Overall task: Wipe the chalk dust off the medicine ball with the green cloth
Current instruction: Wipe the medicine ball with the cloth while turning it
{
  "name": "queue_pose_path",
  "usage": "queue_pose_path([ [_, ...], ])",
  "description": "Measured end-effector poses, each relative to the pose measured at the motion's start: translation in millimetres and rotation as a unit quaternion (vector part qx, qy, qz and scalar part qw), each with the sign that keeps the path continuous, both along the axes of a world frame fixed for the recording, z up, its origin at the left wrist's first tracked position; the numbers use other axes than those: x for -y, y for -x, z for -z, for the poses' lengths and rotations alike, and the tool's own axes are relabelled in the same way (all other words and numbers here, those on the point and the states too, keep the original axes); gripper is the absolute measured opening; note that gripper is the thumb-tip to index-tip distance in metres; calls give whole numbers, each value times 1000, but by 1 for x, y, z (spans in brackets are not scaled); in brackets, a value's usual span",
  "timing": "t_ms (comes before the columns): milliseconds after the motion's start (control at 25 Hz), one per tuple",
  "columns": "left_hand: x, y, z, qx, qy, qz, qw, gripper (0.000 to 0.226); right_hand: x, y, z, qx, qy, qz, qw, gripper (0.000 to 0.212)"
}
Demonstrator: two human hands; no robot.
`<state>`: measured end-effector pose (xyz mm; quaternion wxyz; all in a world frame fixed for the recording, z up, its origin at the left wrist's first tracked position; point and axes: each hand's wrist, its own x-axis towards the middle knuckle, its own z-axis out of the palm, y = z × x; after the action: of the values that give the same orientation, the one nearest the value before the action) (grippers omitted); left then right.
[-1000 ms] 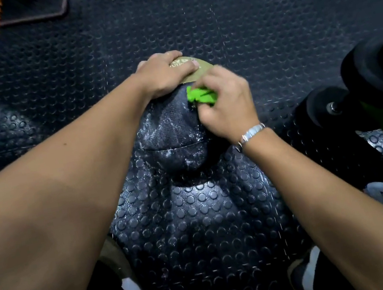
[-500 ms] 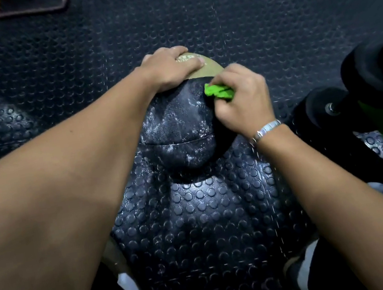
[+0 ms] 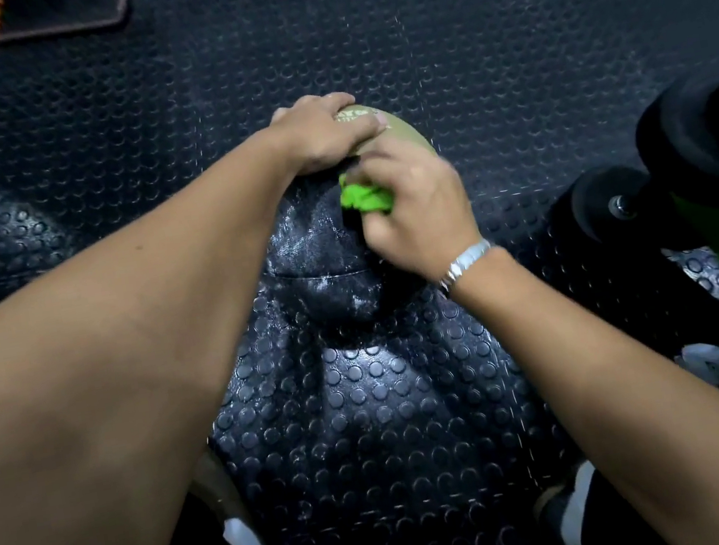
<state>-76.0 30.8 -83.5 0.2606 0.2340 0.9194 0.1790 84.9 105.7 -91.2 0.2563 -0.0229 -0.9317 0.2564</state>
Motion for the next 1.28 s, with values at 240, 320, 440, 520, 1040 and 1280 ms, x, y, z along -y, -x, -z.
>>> queue_pose_path([
  [240,12,17,-9,170,-64,-31,983,72,-21,-5,7,-24,89,110,990,27],
  [320,27,23,-7,119,-48,0,992,78,-4,-12,14,-26,79,77,994,27],
  [440,50,16,-1,60,-63,9,996,79,-9,-42,25,-42,79,55,995,28],
  [520,52,15,5,68,-90,5,994,75,-16,-31,24,-63,100,95,989,27],
  [1040,29,14,-1,51,-74,14,996,71,17,-49,46,-93,54,33,994,36],
  [1280,19,13,-6,39,-72,20,996,58,16,-26,38,-122,89,97,984,31],
])
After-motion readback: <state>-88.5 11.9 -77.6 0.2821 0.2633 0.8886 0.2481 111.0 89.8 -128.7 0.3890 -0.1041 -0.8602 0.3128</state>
